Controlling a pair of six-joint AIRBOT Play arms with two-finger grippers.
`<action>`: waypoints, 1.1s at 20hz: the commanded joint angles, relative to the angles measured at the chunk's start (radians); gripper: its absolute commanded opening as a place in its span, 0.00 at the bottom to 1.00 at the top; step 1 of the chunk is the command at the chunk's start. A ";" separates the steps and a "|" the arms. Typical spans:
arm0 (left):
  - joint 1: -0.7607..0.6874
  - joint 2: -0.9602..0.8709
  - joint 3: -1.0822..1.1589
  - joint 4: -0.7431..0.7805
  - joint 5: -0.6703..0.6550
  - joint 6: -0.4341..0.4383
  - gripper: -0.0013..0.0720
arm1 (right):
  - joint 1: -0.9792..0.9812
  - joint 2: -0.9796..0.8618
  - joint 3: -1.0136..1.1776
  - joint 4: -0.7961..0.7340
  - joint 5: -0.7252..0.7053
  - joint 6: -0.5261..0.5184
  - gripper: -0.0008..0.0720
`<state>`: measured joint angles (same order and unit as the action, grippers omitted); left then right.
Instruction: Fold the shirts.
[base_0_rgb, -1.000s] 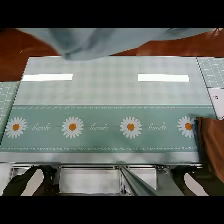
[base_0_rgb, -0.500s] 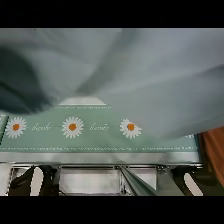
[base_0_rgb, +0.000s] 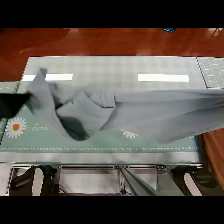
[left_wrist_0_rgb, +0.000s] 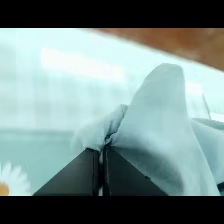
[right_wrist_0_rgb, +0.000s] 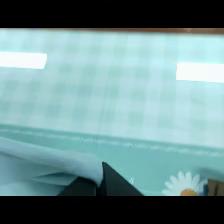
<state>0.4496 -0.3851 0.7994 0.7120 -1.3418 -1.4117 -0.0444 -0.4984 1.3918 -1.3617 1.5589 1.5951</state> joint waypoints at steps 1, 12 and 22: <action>-0.029 -0.030 -0.282 0.051 0.058 -0.015 0.05 | 0.000 -0.012 -0.190 -0.009 -0.074 0.009 0.04; -0.357 -0.671 -0.245 0.021 0.679 0.042 0.05 | 0.000 -0.747 -0.229 0.270 -0.543 -0.142 0.04; -0.124 -0.888 0.379 0.149 0.302 0.053 0.71 | -0.227 -1.046 0.286 0.308 -0.362 -0.121 0.58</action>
<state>0.2176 -1.2625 1.0046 0.8185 -0.9005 -1.3430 -0.1535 -1.5284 1.5536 -1.0527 1.1027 1.4582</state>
